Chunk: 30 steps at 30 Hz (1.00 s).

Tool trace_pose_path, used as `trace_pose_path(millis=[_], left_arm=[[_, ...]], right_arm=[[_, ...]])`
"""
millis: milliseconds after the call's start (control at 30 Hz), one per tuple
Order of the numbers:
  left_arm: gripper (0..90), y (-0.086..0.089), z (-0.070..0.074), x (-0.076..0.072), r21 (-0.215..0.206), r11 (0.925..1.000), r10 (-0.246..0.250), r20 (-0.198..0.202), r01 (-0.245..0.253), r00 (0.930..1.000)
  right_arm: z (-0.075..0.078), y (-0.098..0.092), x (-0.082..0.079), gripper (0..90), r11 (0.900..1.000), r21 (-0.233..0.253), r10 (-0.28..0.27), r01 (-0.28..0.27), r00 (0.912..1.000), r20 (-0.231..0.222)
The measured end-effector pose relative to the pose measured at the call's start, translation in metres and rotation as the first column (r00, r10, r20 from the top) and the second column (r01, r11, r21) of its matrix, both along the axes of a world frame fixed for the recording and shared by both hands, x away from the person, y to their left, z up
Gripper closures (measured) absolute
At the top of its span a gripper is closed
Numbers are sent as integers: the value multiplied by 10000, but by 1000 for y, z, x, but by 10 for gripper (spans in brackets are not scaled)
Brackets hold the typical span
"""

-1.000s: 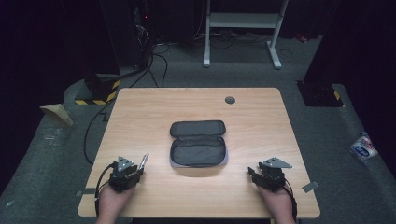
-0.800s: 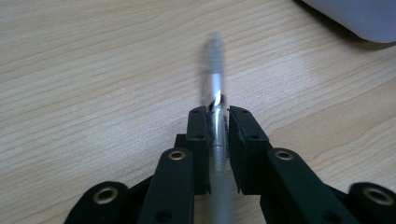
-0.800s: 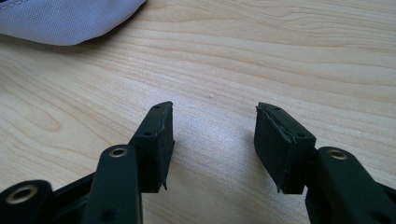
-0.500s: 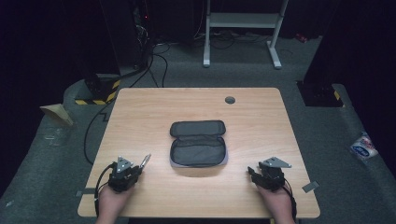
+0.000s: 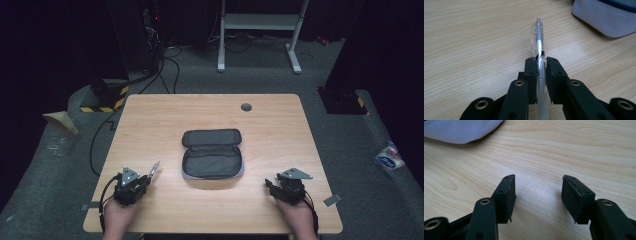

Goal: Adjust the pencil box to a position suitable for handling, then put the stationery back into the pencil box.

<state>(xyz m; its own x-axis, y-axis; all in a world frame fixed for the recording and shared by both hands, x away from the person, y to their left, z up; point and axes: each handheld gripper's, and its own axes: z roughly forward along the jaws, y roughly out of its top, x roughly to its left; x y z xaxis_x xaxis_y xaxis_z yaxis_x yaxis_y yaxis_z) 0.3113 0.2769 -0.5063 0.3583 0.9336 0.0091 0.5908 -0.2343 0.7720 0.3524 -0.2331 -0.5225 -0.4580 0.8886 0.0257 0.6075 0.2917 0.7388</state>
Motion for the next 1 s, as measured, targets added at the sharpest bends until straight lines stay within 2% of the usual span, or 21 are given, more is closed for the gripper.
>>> trace_pose_path(millis=[467,733,833,900,1000], left_arm=[[791,-3,9,1,-256,9996,-108,654,125,9978],[791,-11,22,14,-315,9985,-411,1073,447,9934],[791,-16,28,18,-217,9982,-528,1030,553,9933],[791,-18,31,21,-425,9975,-510,1042,557,9932],[791,-23,37,25,-340,9979,-514,1106,554,9925]], right_arm=[[0,3,0,426,9996,-274,17,-15,10000,57],[0,3,0,414,9995,-311,1,1,10000,66],[0,3,0,408,9997,-261,-2,3,10000,39],[0,3,0,406,9996,-297,27,-25,10000,60],[0,4,0,399,9992,-394,23,-20,10000,85]])
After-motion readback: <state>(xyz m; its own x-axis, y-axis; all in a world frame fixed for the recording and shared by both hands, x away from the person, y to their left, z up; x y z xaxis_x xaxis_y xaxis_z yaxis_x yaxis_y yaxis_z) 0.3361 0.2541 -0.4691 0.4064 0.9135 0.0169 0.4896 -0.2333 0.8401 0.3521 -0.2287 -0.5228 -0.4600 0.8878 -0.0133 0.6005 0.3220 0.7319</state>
